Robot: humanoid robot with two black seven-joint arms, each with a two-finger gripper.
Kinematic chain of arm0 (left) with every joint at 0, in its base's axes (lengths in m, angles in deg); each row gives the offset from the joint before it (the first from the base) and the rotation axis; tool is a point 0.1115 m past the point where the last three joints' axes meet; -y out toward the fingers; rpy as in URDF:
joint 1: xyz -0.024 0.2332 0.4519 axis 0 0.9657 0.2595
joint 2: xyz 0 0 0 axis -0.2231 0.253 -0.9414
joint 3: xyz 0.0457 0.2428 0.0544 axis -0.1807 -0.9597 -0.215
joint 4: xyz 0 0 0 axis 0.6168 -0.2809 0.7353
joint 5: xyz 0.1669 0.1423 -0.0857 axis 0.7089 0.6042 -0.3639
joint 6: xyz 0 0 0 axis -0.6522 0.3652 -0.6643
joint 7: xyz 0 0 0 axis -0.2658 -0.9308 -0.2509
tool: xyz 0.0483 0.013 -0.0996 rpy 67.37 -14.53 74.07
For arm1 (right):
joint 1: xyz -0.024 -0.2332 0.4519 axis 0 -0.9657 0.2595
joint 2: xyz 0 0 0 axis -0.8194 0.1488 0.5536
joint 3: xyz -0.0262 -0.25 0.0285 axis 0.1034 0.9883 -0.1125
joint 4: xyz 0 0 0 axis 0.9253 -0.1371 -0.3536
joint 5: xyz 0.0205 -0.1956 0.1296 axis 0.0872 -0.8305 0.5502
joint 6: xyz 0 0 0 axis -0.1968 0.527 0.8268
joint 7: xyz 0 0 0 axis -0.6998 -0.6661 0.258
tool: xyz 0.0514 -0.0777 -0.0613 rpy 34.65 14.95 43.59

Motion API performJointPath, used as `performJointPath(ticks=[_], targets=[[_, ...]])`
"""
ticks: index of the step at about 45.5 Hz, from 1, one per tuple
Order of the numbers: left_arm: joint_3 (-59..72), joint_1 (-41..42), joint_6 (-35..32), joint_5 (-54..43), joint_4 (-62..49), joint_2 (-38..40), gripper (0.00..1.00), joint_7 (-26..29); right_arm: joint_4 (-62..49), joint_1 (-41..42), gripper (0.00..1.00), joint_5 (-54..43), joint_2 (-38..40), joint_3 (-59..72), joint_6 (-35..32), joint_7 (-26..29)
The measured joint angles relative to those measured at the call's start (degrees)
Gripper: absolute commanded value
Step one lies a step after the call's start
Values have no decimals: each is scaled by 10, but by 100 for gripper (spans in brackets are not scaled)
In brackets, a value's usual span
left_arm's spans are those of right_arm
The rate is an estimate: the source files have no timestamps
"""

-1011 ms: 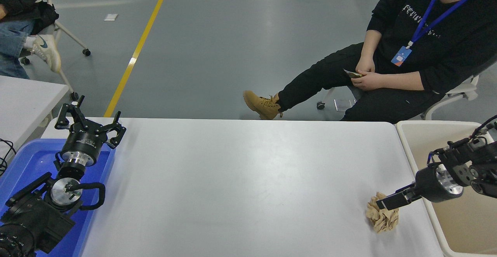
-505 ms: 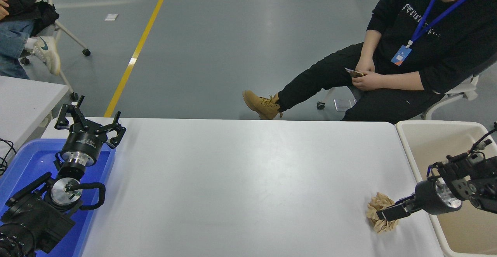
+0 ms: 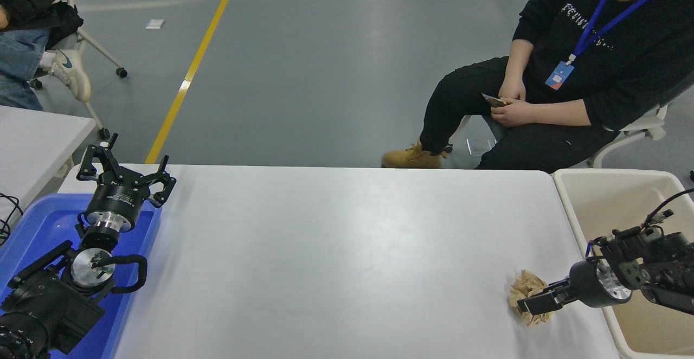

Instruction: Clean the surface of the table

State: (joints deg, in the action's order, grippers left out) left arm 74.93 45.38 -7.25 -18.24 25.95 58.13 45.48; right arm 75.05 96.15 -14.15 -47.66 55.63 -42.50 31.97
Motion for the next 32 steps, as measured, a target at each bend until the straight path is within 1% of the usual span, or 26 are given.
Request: performJointPath(ticks=[2, 3, 6, 8, 13, 15, 18, 20, 21, 32], targets=[[0, 0, 0, 0, 0, 0, 100, 0, -4, -3, 96, 1, -2, 0, 1, 0], [0, 0, 0, 0, 0, 0, 100, 0, -5, -4, 94, 1, -3, 0, 1, 0], [0, 0, 0, 0, 0, 0, 100, 0, -10, -6, 80, 3, -5, -1, 2, 0], [0, 0, 0, 0, 0, 0, 100, 0, -12, -8, 77, 3, -6, -1, 4, 0], [0, 0, 0, 0, 0, 0, 100, 0, -17, -11, 49, 4, -10, -1, 9, -2], [0, 0, 0, 0, 0, 0, 100, 0, -18, -12, 35, 4, -11, -1, 11, -2], [0, 0, 0, 0, 0, 0, 100, 0, -21, -13, 18, 4, -13, 0, 14, -3], [0, 0, 0, 0, 0, 0, 100, 0, -23, -14, 4, 4, -14, 0, 15, -4], [0, 0, 0, 0, 0, 0, 100, 0, -24, -14, 0, 4, -14, 0, 16, -5], [0, 0, 0, 0, 0, 0, 100, 0, -33, -12, 0, 5, -17, 0, 17, -20]])
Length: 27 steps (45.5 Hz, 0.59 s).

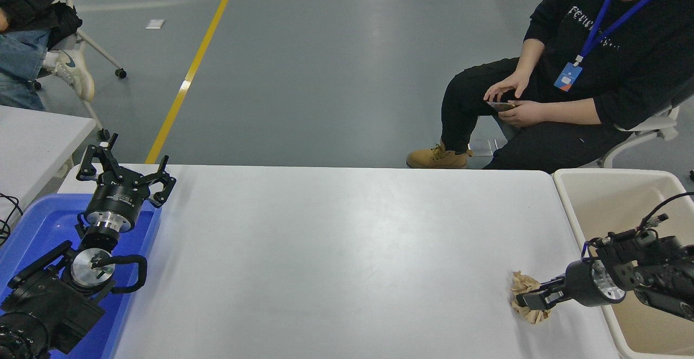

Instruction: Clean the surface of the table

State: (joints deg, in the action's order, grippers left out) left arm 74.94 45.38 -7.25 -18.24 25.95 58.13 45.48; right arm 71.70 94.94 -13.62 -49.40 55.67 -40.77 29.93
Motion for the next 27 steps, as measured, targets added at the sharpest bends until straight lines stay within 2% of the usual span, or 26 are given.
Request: performJointPath(ticks=[12, 27], targets=[[0, 0, 0, 0, 0, 0, 100, 0, -7, 18, 0, 14, 3, -28, 1, -25], [0, 0, 0, 0, 0, 0, 100, 0, 7, 38, 0, 39, 23, -169, -3, -67]])
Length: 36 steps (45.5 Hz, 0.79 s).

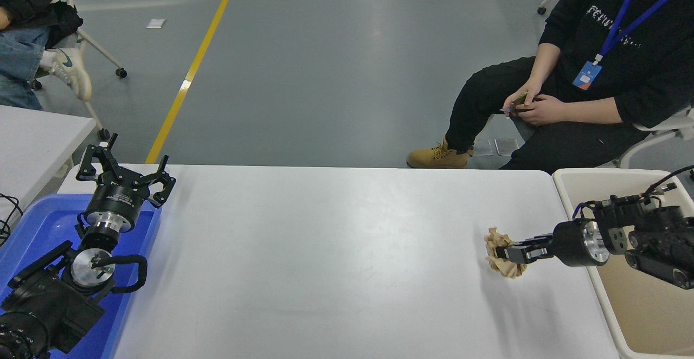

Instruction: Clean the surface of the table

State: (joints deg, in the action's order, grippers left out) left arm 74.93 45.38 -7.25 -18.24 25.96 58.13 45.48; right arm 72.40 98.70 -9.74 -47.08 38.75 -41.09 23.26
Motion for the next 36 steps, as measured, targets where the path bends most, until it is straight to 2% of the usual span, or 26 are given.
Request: performJointPath(ticks=[20, 36], targets=[[0, 0, 0, 0, 0, 0, 100, 0, 8, -24, 0, 71, 5, -248, -45, -12], [0, 0, 0, 0, 0, 0, 100, 0, -33, -67, 0, 183, 2, -386, -56, 18]])
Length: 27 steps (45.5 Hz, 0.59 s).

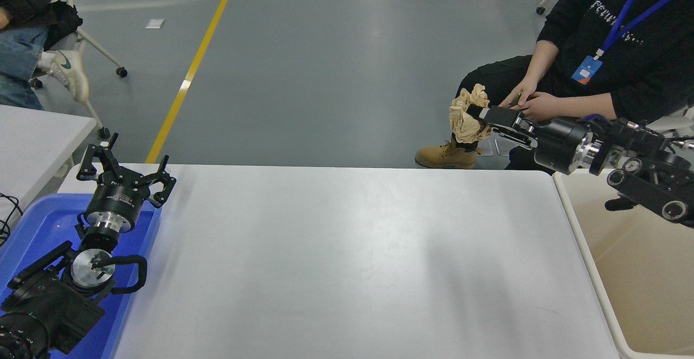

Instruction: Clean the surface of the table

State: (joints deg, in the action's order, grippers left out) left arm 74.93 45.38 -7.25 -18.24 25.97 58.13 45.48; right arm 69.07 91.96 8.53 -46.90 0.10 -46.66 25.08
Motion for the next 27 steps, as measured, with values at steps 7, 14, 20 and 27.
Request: performJointPath(ticks=[7, 14, 20, 27], targets=[[0, 0, 0, 0, 0, 0, 100, 0, -36, -22, 0, 66, -8, -43, -1, 20], [0, 0, 0, 0, 0, 0, 100, 0, -82, -36, 0, 141, -23, -64, -1, 52], [0, 0, 0, 0, 0, 0, 100, 0, -114, -45, 0, 200, -34, -82, -2, 95], [0, 0, 0, 0, 0, 0, 100, 0, -141, -51, 0, 245, -42, -108, -2, 134]])
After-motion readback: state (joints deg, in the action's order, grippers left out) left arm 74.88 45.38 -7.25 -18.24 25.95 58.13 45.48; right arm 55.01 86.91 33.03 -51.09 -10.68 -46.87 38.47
